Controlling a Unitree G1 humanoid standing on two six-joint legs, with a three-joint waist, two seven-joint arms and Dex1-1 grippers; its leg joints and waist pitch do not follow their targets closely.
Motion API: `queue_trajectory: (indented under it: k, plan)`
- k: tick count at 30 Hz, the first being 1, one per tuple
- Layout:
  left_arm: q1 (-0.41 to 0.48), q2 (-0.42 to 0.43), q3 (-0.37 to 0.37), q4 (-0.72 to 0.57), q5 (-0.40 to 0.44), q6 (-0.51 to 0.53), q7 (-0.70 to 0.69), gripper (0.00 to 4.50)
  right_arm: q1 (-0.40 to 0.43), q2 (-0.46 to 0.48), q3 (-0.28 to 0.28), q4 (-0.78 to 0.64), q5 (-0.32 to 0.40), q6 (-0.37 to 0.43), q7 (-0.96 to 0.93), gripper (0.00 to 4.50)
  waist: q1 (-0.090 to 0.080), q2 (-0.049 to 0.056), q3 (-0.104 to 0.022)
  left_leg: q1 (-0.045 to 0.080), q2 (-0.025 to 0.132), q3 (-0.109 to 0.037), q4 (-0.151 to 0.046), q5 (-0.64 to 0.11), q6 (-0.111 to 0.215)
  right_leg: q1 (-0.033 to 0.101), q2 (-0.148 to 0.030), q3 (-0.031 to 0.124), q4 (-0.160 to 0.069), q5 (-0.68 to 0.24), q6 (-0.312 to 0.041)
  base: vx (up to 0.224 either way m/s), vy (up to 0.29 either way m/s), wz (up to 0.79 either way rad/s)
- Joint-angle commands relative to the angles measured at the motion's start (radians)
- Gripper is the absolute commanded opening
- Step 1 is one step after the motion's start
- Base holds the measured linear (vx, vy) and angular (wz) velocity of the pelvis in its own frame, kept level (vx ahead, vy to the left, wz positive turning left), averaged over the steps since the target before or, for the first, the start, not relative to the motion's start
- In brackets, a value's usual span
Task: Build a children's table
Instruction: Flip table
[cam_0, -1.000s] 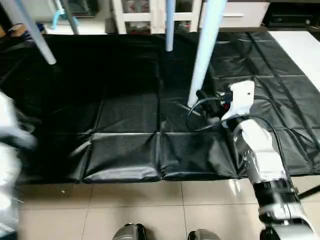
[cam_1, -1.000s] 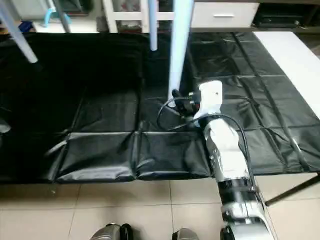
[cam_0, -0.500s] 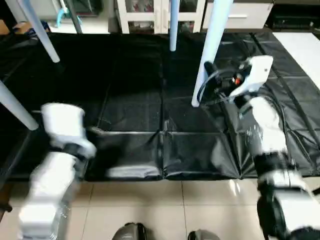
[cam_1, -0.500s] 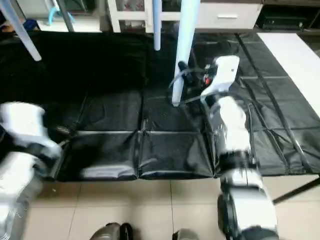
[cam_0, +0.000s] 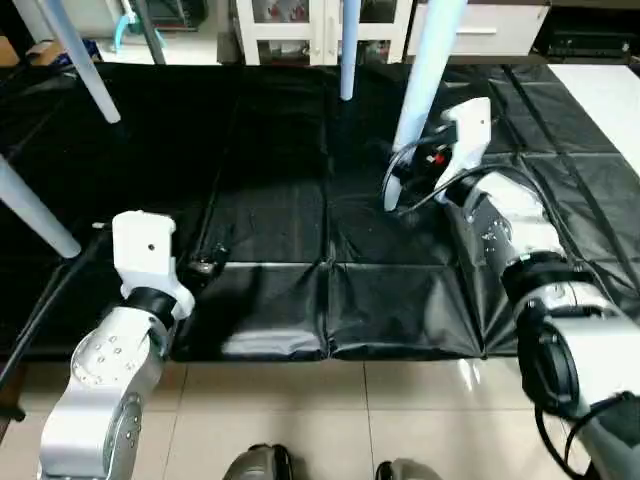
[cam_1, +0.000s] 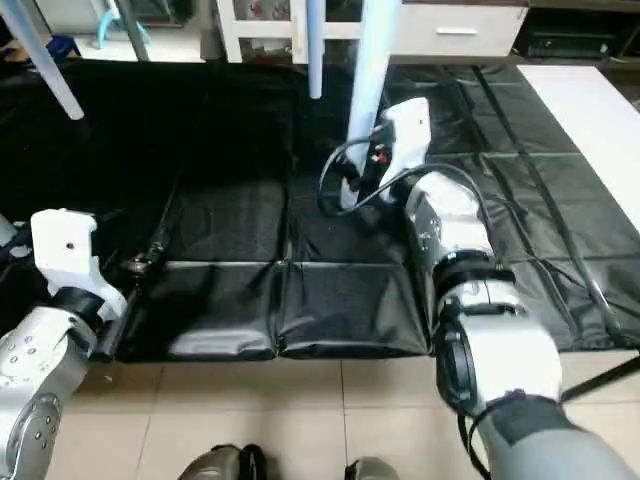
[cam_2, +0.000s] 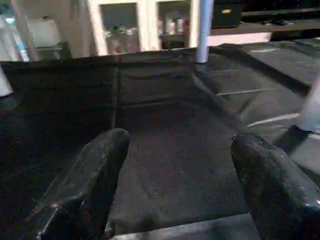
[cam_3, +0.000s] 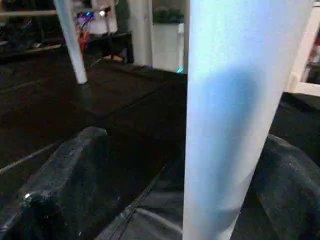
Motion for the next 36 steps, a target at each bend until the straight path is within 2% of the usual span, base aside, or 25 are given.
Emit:
queue_trajectory:
  k: [1, 2, 6, 10, 11, 12, 13, 15, 16, 20, 21, 23, 24, 25, 26, 27, 28, 29, 30, 32, 33, 34, 36]
  plan:
    - [0.018, 0.016, -0.015, -0.032, 0.001, 0.024, -0.017, 3.72, -0.012, 0.005, 0.024, 0.008, -0.015, -0.01, 0.067, 4.5, 0.003, -0.01, -0.078, 0.041, 0.091, -0.041, -0.081, -0.158, 0.119, 0.037, -0.075, 0.037, -0.059, 0.025, -0.326, 0.0, 0.0, 0.0]
    - [0.023, 0.021, -0.015, -0.035, 0.005, 0.026, -0.018, 3.72, -0.007, 0.005, 0.029, 0.003, -0.018, -0.016, 0.079, 4.5, 0.002, -0.008, -0.078, 0.042, 0.092, -0.041, -0.08, -0.156, 0.12, 0.036, -0.074, 0.037, -0.058, 0.024, -0.325, 0.0, 0.0, 0.0]
    - [0.041, 0.027, 0.007, -0.029, 0.008, 0.025, -0.01, 3.72, 0.025, 0.009, 0.049, -0.018, -0.027, -0.055, 0.169, 4.5, 0.001, -0.01, -0.084, 0.042, 0.091, -0.038, -0.074, -0.127, 0.136, 0.037, -0.074, 0.036, -0.055, 0.051, -0.333, 0.0, 0.0, 0.0]
    - [0.034, 0.031, 0.021, -0.02, 0.009, 0.03, -0.007, 3.72, 0.078, 0.026, 0.059, -0.083, -0.017, -0.068, 0.221, 4.5, 0.004, -0.004, -0.091, 0.044, 0.093, -0.04, -0.07, -0.1, 0.155, 0.036, -0.071, 0.033, -0.049, 0.082, -0.339, 0.0, 0.0, 0.0]
    - [0.032, 0.033, 0.022, -0.017, 0.01, 0.031, -0.006, 3.72, 0.086, 0.031, 0.058, -0.093, -0.014, -0.07, 0.224, 4.5, 0.005, -0.002, -0.09, 0.045, 0.094, -0.039, -0.071, -0.107, 0.154, 0.035, -0.071, 0.033, -0.052, 0.076, -0.338, 0.0, 0.0, 0.0]
    - [0.03, 0.036, 0.024, -0.013, 0.013, 0.032, -0.003, 3.72, 0.094, 0.037, 0.055, -0.107, -0.007, -0.068, 0.225, 4.5, 0.006, 0.001, -0.092, 0.046, 0.094, -0.04, -0.071, -0.115, 0.148, 0.035, -0.07, 0.034, -0.049, 0.07, -0.34, 0.0, 0.0, 0.0]
    - [0.027, 0.036, 0.028, -0.008, 0.017, 0.033, 0.002, 3.72, 0.109, 0.044, 0.057, -0.131, -0.002, -0.067, 0.224, 4.5, 0.007, -0.002, -0.091, 0.047, 0.095, -0.038, -0.072, -0.122, 0.144, 0.034, -0.069, 0.034, -0.052, 0.067, -0.338, 0.0, 0.0, 0.0]
    - [0.015, 0.037, 0.038, 0.008, 0.018, 0.031, 0.009, 3.72, 0.161, 0.06, 0.072, -0.212, 0.008, -0.065, 0.222, 4.5, 0.009, 0.006, -0.095, 0.048, 0.094, -0.04, -0.072, -0.131, 0.134, 0.034, -0.069, 0.033, -0.05, 0.061, -0.337, 0.0, 0.0, 0.0]
    - [0.011, 0.038, 0.04, 0.011, 0.017, 0.03, 0.009, 3.72, 0.173, 0.063, 0.076, -0.232, 0.01, -0.064, 0.221, 4.5, 0.011, 0.006, -0.095, 0.049, 0.094, -0.039, -0.074, -0.139, 0.124, 0.034, -0.067, 0.033, -0.051, 0.059, -0.327, 0.0, 0.0, 0.0]
    - [-0.002, 0.046, 0.058, 0.024, 0.015, 0.022, 0.008, 3.72, 0.246, 0.081, 0.08, -0.362, 0.04, -0.018, 0.227, 4.5, 0.015, 0.009, -0.099, 0.051, 0.093, -0.041, -0.077, -0.155, 0.103, 0.034, -0.067, 0.033, -0.051, 0.068, -0.315, 0.0, 0.0, 0.0]
    - [-0.008, 0.048, 0.068, 0.032, 0.014, 0.02, 0.01, 3.72, 0.285, 0.088, 0.089, -0.429, 0.048, 0.007, 0.229, 4.5, 0.014, 0.013, -0.101, 0.05, 0.093, -0.043, -0.078, -0.161, 0.097, 0.035, -0.067, 0.032, -0.049, 0.064, -0.314, 0.0, 0.0, 0.0]
    - [-0.012, 0.048, 0.073, 0.037, 0.014, 0.02, 0.012, 3.72, 0.308, 0.093, 0.093, -0.468, 0.055, 0.026, 0.231, 4.5, 0.014, 0.01, -0.1, 0.051, 0.092, -0.043, -0.081, -0.179, 0.086, 0.034, -0.065, 0.034, -0.051, 0.055, -0.304, 0.0, 0.0, 0.0]
    - [-0.02, 0.047, 0.077, 0.043, 0.009, 0.021, 0.012, 3.72, 0.352, 0.102, 0.103, -0.531, 0.061, 0.054, 0.229, 4.5, 0.018, 0.02, -0.101, 0.053, 0.09, -0.043, -0.082, -0.192, 0.074, 0.034, -0.064, 0.032, -0.055, 0.041, -0.294, 0.0, 0.0, 0.0]
    - [-0.021, 0.046, 0.077, 0.044, 0.008, 0.021, 0.012, 3.72, 0.359, 0.103, 0.105, -0.541, 0.061, 0.058, 0.228, 4.5, 0.017, 0.014, -0.101, 0.054, 0.091, -0.043, -0.083, -0.205, 0.065, 0.032, -0.065, 0.034, -0.056, 0.04, -0.29, 0.0, 0.0, 0.0]
    - [-0.025, 0.045, 0.077, 0.047, 0.008, 0.02, 0.012, 3.72, 0.379, 0.105, 0.11, -0.568, 0.063, 0.068, 0.219, 4.5, 0.02, 0.019, -0.103, 0.054, 0.089, -0.043, -0.084, -0.216, 0.055, 0.032, -0.064, 0.033, -0.057, 0.029, -0.284, 0.0, 0.0, 0.0]
    - [-0.028, 0.044, 0.076, 0.049, 0.009, 0.02, 0.013, 3.72, 0.391, 0.105, 0.113, -0.586, 0.064, 0.074, 0.212, 4.5, 0.02, 0.017, -0.103, 0.054, 0.089, -0.043, -0.084, -0.22, 0.053, 0.032, -0.065, 0.034, -0.058, 0.026, -0.283, 0.0, 0.0, 0.0]
    - [-0.032, 0.04, 0.075, 0.053, 0.008, 0.018, 0.015, 3.72, 0.403, 0.108, 0.108, -0.602, 0.064, 0.072, 0.19, 4.5, 0.024, 0.022, -0.103, 0.053, 0.089, -0.044, -0.085, -0.23, 0.044, 0.032, -0.068, 0.035, -0.059, 0.005, -0.275, 0.0, 0.0, 0.0]
    - [-0.038, 0.032, 0.076, 0.061, 0.011, 0.018, 0.026, 3.72, 0.407, 0.12, 0.08, -0.617, 0.062, 0.036, 0.129, 4.5, 0.026, 0.031, -0.105, 0.056, 0.089, -0.045, -0.085, -0.25, 0.031, 0.029, -0.068, 0.035, -0.06, -0.016, -0.272, 0.0, 0.0, 0.0]
    - [-0.042, 0.025, 0.077, 0.067, 0.013, 0.019, 0.034, 3.72, 0.414, 0.129, 0.06, -0.639, 0.061, 0.02, 0.082, 4.5, 0.025, 0.031, -0.104, 0.056, 0.089, -0.043, -0.088, -0.258, 0.023, 0.027, -0.068, 0.035, -0.063, -0.026, -0.267, 0.0, 0.0, 0.0]
    - [-0.059, -0.026, 0.107, 0.085, -0.008, 0.017, 0.081, 3.72, 0.429, 0.172, -0.048, -0.74, 0.183, 0.093, -0.028, 4.5, 0.025, 0.036, -0.102, 0.059, 0.088, -0.043, -0.092, -0.288, 0.008, 0.026, -0.067, 0.039, -0.067, -0.045, -0.252, 0.0, 0.0, 0.0]
    - [-0.066, -0.053, 0.126, 0.09, -0.031, 0.019, 0.097, 3.72, 0.458, 0.181, -0.067, -0.804, 0.222, 0.132, -0.042, 4.5, 0.028, 0.04, -0.105, 0.063, 0.089, -0.044, -0.093, -0.312, -0.004, 0.023, -0.064, 0.037, -0.068, -0.054, -0.24, 0.0, 0.0, 0.0]
    - [-0.066, -0.055, 0.127, 0.091, -0.033, 0.018, 0.098, 3.72, 0.465, 0.181, -0.065, -0.815, 0.222, 0.131, -0.04, 4.5, 0.031, 0.035, -0.108, 0.064, 0.088, -0.045, -0.092, -0.316, -0.013, 0.022, -0.061, 0.036, -0.068, -0.05, -0.226, 0.0, 0.0, 0.0]
    - [-0.07, -0.071, 0.128, 0.095, -0.041, -0.008, 0.098, 3.72, 0.545, 0.19, -0.049, -0.935, 0.243, 0.156, -0.031, 4.5, 0.034, 0.053, -0.108, 0.059, 0.086, -0.048, -0.094, -0.316, -0.026, 0.021, -0.06, 0.033, -0.067, -0.048, -0.194, 0.0, 0.0, 0.0]
